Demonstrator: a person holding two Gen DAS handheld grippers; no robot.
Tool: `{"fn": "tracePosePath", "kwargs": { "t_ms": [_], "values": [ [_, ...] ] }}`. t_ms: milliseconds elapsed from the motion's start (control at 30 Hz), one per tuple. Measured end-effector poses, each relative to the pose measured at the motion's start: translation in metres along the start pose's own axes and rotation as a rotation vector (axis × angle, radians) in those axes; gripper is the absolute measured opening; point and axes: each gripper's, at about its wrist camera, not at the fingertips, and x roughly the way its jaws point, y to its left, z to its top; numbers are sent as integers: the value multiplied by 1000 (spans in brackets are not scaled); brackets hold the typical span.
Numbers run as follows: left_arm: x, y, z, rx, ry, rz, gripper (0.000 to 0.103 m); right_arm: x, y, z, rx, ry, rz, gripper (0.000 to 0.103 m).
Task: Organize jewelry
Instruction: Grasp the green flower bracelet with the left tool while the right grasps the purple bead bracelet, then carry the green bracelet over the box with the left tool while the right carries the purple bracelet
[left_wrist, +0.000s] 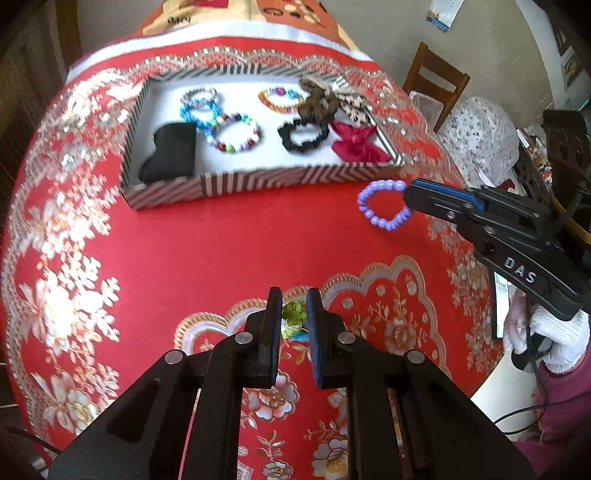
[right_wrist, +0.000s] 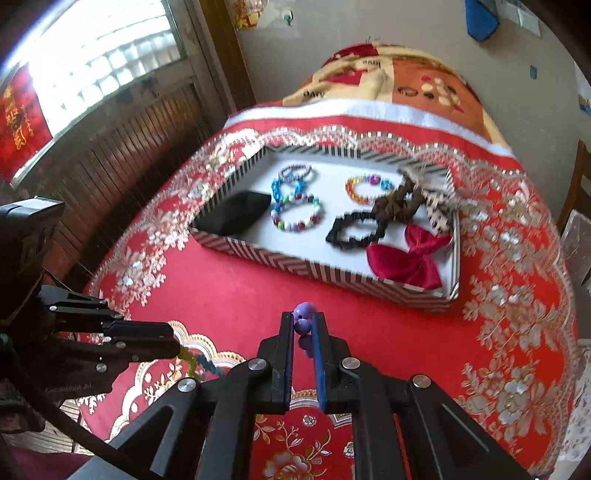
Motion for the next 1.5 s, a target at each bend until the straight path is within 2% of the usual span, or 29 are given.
{"fn": "tracePosePath", "kwargs": {
  "t_ms": [333, 900, 1267, 1500],
  "values": [
    [-21, 4, 25, 25, -62, 58, 12, -22, -5, 14, -1, -42, -20, 9],
    [-47, 13, 72, 51, -159, 151, 12, -34, -5, 34, -29, -71, -44, 9],
    [-46, 23, 115, 53, -200, 222, 12, -34, -7, 60, -41, -103, -52, 9],
    [-37, 26, 142, 53, -208, 238, 12, -28, -12, 74, -37, -114, -54, 9]
  ]
}}
